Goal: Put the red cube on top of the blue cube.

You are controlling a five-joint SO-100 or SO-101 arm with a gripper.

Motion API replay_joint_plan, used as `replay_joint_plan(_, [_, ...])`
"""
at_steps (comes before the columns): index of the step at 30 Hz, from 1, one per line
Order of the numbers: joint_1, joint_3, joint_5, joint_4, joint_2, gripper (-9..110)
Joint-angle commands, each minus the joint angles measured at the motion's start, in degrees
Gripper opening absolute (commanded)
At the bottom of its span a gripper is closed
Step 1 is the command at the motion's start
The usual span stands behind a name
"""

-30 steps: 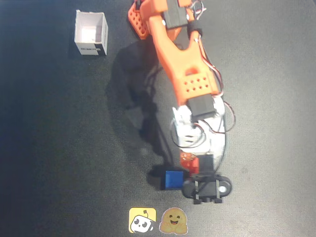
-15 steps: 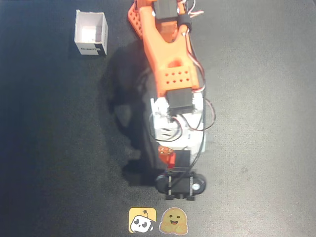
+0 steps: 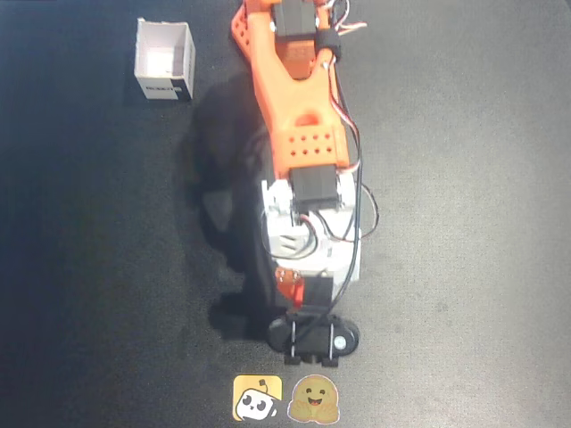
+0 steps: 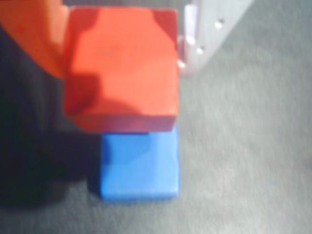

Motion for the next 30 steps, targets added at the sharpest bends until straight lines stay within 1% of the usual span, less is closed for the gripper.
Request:
replay_joint_plan(1, [0.2,-4.9,-0.6,-1.1,-0.4,6])
replay_joint_plan(12, [-0.2,-9.4,-0.6,-2.5,-5.5,6])
replay_joint_plan(30, [-0.6,-10.3,-0.6,-4.1,-8.9,6])
